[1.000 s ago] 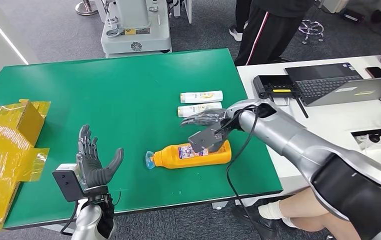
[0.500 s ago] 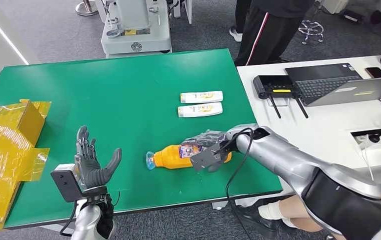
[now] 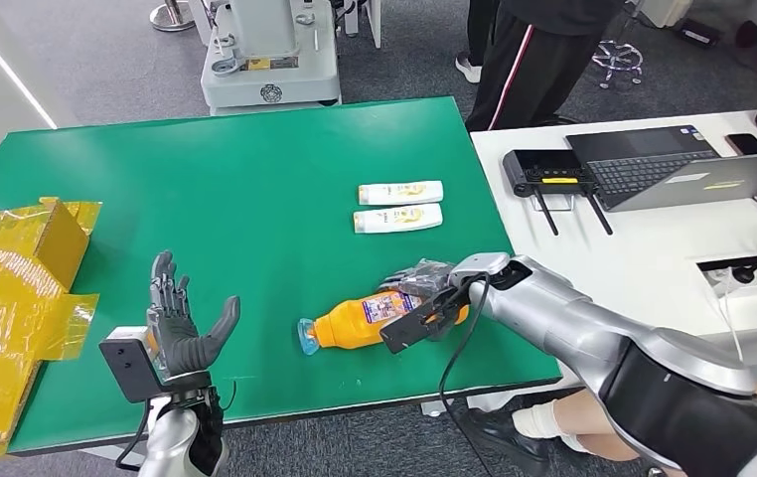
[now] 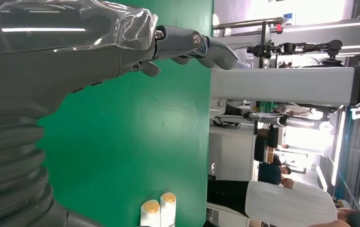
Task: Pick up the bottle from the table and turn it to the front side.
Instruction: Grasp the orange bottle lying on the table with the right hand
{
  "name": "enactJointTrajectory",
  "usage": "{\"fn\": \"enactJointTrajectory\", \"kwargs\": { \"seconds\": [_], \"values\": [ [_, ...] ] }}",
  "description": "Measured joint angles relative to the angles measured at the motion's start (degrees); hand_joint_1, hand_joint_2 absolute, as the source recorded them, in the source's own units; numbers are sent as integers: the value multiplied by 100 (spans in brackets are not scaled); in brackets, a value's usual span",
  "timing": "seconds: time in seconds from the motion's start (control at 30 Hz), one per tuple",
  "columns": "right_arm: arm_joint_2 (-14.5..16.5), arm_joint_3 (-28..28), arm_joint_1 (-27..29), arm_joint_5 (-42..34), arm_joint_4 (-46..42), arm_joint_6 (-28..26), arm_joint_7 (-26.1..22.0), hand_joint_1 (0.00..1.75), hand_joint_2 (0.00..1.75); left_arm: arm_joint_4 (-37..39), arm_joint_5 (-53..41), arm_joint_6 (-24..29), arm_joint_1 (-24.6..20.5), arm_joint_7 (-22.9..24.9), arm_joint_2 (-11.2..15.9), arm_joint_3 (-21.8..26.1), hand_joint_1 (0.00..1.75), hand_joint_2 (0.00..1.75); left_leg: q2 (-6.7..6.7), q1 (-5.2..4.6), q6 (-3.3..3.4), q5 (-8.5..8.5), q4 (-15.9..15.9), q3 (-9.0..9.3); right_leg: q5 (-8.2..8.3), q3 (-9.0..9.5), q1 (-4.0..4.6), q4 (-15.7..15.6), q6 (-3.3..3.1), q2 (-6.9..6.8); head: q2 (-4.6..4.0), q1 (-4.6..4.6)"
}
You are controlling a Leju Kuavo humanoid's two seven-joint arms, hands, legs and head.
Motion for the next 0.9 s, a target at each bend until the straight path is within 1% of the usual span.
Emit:
{"fn": "enactJointTrajectory", "kwargs": {
  "seconds": [0.43,0.57,0.9],
  "values": [
    [10,133,-94,84,2,29,18,0,175,0,8,63,4,0,25,0,0,175,-1,0,0,0,0,0,0,2,0,0,0,-1,0,0],
    [21,169,-124,87,6,-13,17,175,175,0,9,98,28,0,26,0,0,175,-1,0,0,0,0,0,0,2,0,0,0,-1,0,1],
    [57,105,-28,90,9,-830,-3,175,175,-4,3,150,129,-3,27,0,0,175,1,0,0,0,0,1,0,1,0,0,0,1,0,0]
  ]
}}
